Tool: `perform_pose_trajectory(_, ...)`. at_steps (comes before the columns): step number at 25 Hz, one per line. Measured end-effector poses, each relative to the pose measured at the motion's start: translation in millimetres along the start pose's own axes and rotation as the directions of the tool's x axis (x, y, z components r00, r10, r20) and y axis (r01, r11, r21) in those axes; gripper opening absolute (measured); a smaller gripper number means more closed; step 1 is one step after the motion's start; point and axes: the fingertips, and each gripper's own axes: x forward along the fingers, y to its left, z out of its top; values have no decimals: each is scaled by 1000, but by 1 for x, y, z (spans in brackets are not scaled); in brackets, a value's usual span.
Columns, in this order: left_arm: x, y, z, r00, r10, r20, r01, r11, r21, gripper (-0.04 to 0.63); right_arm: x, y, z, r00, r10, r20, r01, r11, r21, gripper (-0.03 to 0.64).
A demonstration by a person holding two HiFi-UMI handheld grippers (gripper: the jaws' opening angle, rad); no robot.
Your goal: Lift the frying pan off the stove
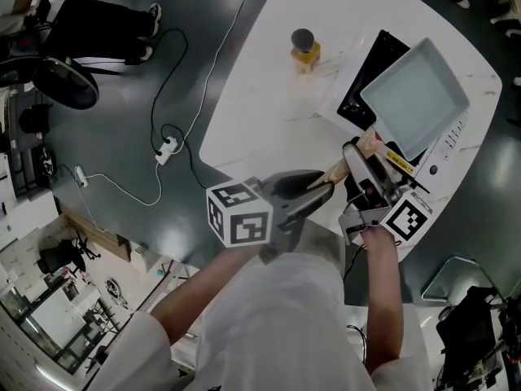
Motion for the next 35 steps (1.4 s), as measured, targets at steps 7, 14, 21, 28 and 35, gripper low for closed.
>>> perform_pose_trajectory(7,3,0,-2,1000,-25,-4,25,999,-39,78,1,8,1,996,91,24,-93,992,84,158)
perform_pose_trajectory(14,4,1,-3,1000,-15,-7,15,1000,-25,78,1,6,0,995,96,35,-100,987,122,138)
perform_pose_trajectory(21,3,-1,-4,1000,-2,6,3,1000,-15,78,-2,5,-1,996,78,33,-82,987,141,130)
perform_pose_trajectory(28,-19,-42,-17,1000,-1,19,1,1000,0,78,-28,45,-9,997,74,37,-78,989,124,129)
perform_pose_trajectory(35,-19,-42,-23,1000,-1,23,1,1000,12,78,-32,45,-13,996,79,32,-82,990,115,129)
